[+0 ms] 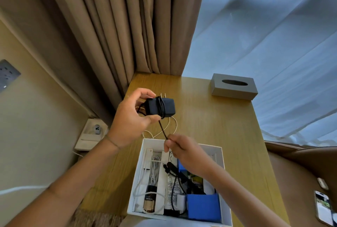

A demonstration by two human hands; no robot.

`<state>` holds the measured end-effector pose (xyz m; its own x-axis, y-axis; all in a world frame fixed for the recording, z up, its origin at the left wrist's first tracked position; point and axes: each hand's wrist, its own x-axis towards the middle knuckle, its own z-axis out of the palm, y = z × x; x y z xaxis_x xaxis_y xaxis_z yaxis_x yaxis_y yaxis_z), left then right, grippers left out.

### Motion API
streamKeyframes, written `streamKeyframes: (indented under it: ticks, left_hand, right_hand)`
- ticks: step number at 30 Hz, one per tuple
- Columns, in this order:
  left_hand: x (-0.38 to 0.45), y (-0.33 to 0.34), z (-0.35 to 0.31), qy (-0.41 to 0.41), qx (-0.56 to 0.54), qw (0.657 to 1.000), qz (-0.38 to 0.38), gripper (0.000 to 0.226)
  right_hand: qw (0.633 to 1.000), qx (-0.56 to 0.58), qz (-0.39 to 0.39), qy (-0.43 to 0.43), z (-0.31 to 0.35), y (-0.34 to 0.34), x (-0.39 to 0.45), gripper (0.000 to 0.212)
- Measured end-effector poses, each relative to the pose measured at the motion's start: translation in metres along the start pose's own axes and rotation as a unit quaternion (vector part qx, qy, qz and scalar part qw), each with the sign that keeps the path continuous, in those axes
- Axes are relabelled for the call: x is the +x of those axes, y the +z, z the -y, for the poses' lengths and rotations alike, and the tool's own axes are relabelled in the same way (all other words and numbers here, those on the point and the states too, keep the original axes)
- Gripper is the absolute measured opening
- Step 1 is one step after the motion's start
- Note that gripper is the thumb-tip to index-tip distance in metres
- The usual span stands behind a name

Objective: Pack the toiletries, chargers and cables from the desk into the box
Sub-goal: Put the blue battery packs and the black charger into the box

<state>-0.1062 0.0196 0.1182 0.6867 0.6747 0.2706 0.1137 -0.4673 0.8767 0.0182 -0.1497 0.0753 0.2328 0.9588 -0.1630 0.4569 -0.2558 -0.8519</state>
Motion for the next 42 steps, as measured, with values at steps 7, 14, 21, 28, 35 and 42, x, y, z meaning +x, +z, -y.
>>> streamKeyframes:
  ticks: [7, 14, 21, 28, 35, 42]
  left_hand:
    - [-0.003, 0.001, 0.028, -0.027, 0.143, 0.980, 0.134, 0.055]
    - [-0.003, -0.004, 0.002, -0.053, -0.063, 0.956, 0.280, 0.056]
    - [-0.006, -0.004, 0.008, -0.084, -0.248, 0.944, 0.201, 0.072]
    - [-0.029, 0.026, 0.017, -0.104, -0.209, 0.972, 0.026, 0.052]
    - [-0.045, 0.052, 0.023, -0.039, -0.015, 0.996, -0.085, 0.046]
    - [-0.061, 0.067, 0.039, 0.065, 0.100, 0.990, -0.074, 0.050]
  right_hand:
    - [0.970, -0.236, -0.047, -0.047, 0.032, -0.052, 0.008, 0.023]
    - [0.992, -0.024, -0.102, -0.074, 0.013, -0.075, 0.040, 0.013]
    - [0.938, 0.326, -0.109, 0.046, -0.013, -0.021, 0.031, 0.028]
    - [0.893, 0.412, -0.137, 0.117, -0.010, 0.009, 0.015, 0.022]
    - [0.838, 0.502, -0.125, 0.173, -0.004, 0.014, 0.008, 0.019]
    - [0.819, 0.505, -0.146, 0.231, -0.012, 0.016, 0.005, 0.047]
